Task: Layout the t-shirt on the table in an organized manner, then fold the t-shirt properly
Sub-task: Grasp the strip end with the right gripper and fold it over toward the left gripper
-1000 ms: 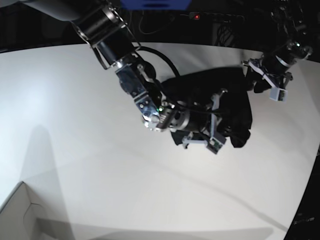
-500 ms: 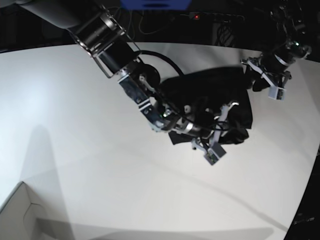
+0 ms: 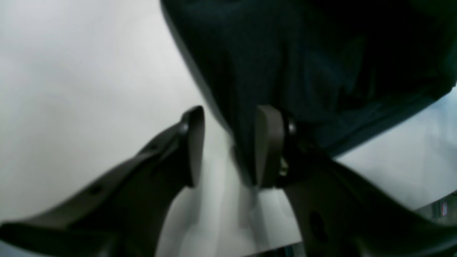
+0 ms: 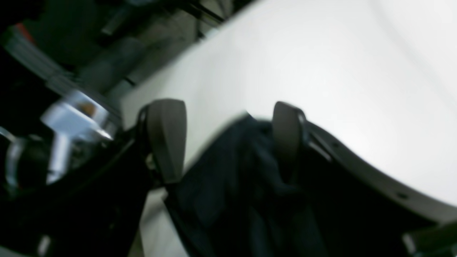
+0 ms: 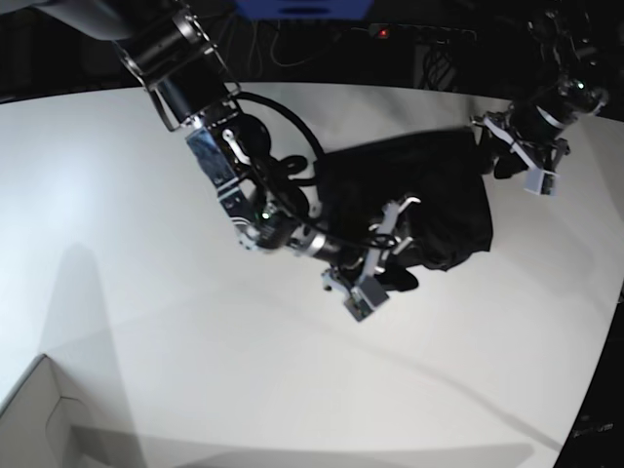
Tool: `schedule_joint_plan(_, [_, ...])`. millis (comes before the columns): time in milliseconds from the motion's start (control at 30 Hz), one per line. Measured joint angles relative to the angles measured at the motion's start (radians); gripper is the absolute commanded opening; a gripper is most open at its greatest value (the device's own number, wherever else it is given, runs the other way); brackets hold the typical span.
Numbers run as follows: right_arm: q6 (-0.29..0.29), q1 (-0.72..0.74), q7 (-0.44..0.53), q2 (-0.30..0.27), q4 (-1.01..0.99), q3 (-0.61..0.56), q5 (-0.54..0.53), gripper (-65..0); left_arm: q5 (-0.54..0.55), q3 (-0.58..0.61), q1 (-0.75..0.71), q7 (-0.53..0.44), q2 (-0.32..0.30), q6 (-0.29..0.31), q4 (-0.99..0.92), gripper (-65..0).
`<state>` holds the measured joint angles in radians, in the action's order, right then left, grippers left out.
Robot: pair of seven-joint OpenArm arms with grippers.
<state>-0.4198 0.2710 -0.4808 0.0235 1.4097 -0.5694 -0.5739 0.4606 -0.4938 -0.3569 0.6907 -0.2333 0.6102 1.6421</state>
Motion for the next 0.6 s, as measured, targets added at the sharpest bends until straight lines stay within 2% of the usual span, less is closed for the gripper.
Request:
schedule_joint_plan(467, [0.006,-0.025,0.002,-0.004,-0.094,-0.001,0.001,-27.7,0.000,-0.004,-0.020,-0.006,-0.002,0.000,0.002,-41.6])
schedule_joint_plan(600, [0.124,-0.024,0.007,-0.017,-0.091,-0.001,-0.003,-27.7,0.000,-0.004,-0.022,-0.006,-0.002,0.000,0.003,-41.6])
